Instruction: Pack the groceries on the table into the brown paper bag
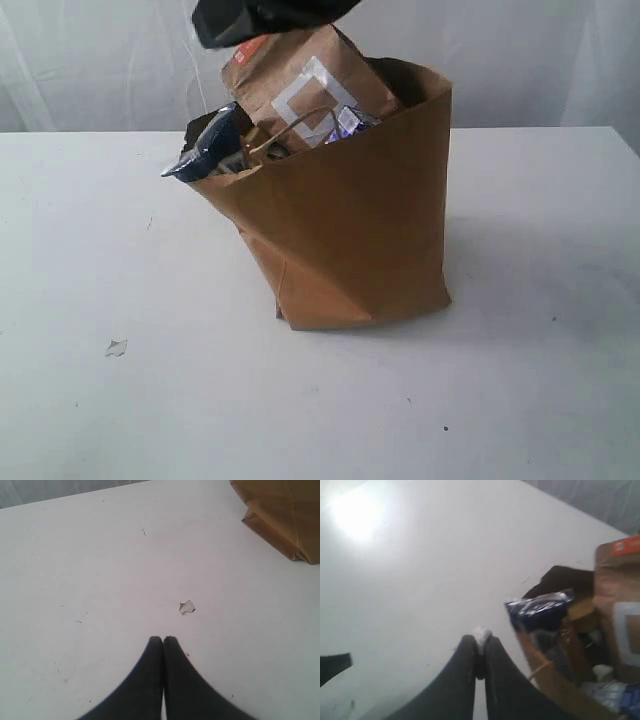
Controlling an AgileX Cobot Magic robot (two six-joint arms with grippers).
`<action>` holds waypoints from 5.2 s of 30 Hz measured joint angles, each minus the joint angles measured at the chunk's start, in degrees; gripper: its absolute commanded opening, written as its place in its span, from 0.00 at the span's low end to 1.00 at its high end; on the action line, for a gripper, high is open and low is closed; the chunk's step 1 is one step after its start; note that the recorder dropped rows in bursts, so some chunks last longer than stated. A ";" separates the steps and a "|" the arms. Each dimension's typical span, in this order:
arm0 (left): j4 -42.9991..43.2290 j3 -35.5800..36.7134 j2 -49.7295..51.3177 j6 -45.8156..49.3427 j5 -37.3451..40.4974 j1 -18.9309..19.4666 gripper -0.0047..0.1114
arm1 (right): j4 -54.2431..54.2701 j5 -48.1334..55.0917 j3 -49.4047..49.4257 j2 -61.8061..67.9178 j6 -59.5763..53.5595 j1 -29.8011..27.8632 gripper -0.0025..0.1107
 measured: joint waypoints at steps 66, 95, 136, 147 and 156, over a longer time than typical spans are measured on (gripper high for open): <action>0.00 0.00 0.00 0.00 0.00 0.00 0.04 | -40.29 2.46 13.67 -1.35 20.47 -47.70 0.02; 0.00 0.00 0.00 0.00 0.00 0.00 0.04 | -35.22 -8.18 48.42 -79.92 14.85 -47.47 0.02; 0.00 0.00 0.00 0.00 -0.10 0.00 0.04 | -18.15 -25.84 94.49 -86.24 -3.59 -47.47 0.02; 0.00 0.00 0.00 0.00 -0.10 0.00 0.04 | -18.67 -25.74 94.49 -86.24 -0.37 -47.47 0.02; 0.00 0.00 0.00 0.00 -0.10 0.00 0.04 | -16.47 -27.03 94.49 -86.24 13.71 -47.47 0.02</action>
